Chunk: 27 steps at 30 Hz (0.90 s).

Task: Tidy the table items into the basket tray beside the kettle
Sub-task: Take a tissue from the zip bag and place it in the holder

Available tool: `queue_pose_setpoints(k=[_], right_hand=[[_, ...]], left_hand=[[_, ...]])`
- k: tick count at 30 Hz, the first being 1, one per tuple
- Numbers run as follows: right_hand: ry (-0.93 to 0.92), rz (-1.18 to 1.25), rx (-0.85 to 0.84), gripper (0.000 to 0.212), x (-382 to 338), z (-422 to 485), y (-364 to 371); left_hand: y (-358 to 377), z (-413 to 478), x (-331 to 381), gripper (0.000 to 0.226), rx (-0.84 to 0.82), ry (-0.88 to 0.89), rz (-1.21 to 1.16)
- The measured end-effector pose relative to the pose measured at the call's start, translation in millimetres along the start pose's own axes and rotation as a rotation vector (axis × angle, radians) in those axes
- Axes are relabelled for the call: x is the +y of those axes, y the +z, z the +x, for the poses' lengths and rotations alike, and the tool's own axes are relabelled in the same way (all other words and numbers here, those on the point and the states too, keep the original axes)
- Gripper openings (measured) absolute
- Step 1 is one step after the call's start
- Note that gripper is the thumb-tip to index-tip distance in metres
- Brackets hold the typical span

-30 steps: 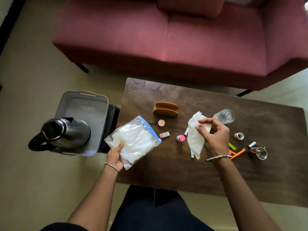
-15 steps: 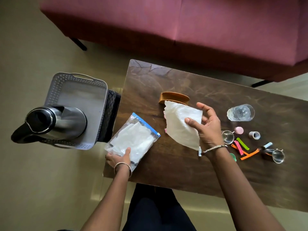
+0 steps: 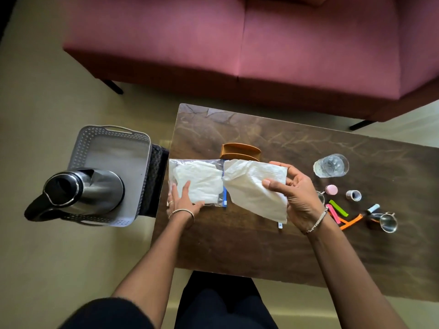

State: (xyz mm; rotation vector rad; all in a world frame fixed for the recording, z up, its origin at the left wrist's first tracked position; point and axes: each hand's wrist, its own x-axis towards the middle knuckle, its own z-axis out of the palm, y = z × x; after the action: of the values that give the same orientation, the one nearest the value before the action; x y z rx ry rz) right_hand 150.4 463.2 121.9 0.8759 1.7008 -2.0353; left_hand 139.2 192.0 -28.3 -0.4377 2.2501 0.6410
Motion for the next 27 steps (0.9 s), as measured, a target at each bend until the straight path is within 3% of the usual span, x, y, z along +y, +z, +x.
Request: queue_pose_setpoints(k=[3,6,12,18,21,23,25,27], right_hand=[[-0.004,-0.024,0.067,0.057,14.8,4.1,-15.1],[0.004,0.037,0.100,0.057,27.1,3.4,-22.4],[0.071,0.136,0.123,0.050,34.8,-5.2,-13.7],[0.081,0.143,0.107,0.046,24.5,-12.7,-8.0],[0.066,0.142,0.081,0.048,16.2,-18.0,-3.3],[0.066,0.139,0.056,0.054,9.4,-21.2,-2.8],[0.064,0.121,0.033,0.057,1.4,-24.4,-1.9],[0.061,0.094,0.010,0.058,-3.6,-26.2,-0.2]], left_hand=[[19.3,20.9,-20.9,0.081,-0.073,0.019,0.241],[34.4,22.3,-35.9,0.075,-0.032,0.015,0.310],[59.2,-1.6,-55.7,0.072,-0.084,-0.087,0.252],[48.1,-17.4,-42.6,0.068,-0.178,-0.164,0.009],[14.4,-32.6,-11.9,0.049,0.036,-0.029,-0.116],[-16.8,-46.7,19.5,0.033,0.146,0.151,-0.392],[-51.8,-63.2,51.8,0.031,0.063,0.364,-0.678],[-80.6,-76.0,77.5,0.045,-0.132,0.536,-0.788]])
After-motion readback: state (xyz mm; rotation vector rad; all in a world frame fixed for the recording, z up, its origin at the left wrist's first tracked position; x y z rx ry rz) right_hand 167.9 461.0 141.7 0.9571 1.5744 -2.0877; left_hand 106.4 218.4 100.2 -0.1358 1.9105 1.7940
